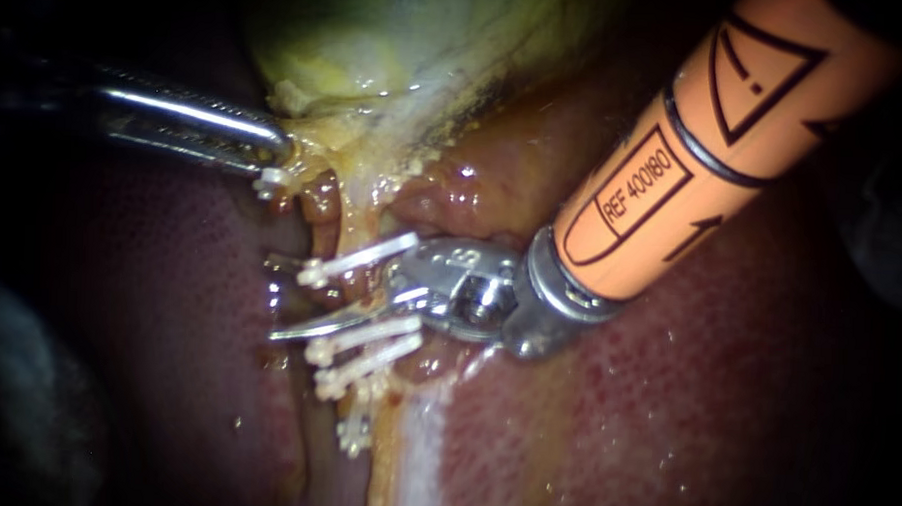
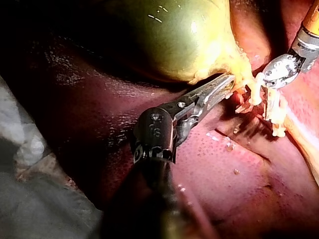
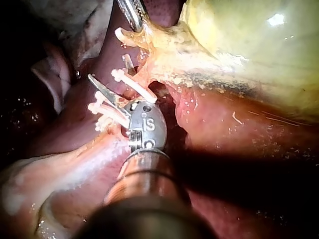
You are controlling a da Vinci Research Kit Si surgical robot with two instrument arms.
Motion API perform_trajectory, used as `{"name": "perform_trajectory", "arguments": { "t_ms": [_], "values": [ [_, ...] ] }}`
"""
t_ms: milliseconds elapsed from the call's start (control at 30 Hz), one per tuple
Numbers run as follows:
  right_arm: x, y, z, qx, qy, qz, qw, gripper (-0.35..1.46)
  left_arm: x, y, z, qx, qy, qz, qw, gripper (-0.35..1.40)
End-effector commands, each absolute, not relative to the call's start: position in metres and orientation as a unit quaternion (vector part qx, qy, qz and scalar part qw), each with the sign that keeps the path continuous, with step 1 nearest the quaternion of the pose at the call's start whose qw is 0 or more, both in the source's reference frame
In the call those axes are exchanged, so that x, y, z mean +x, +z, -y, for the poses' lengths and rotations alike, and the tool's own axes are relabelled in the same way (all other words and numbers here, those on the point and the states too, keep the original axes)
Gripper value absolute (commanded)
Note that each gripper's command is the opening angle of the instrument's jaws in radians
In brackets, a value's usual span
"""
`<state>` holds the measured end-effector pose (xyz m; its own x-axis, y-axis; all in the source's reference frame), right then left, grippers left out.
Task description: Go to the cutting position right tube
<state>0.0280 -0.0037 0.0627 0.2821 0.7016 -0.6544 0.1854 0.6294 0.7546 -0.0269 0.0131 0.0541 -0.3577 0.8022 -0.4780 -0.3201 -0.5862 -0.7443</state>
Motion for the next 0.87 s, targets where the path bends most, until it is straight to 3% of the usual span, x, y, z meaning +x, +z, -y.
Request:
{"name": "perform_trajectory", "arguments": {
  "t_ms": [33,433,867],
  "values": [
    [0.0279,0.0622,0.0038,0.392,0.182,-0.571,0.698,1.27,-0.0269,0.0542,-0.0131,-0.437,0.776,0.277,0.361,-0.35],
    [0.0279,0.0562,0.0042,0.413,0.179,-0.579,0.68,1.25,-0.0268,0.0542,-0.0131,-0.437,0.776,0.277,0.361,-0.35],
    [0.0278,0.0559,0.0041,0.417,0.184,-0.578,0.677,1.25,-0.0268,0.0542,-0.0131,-0.437,0.776,0.277,0.361,-0.35]
  ]
}}
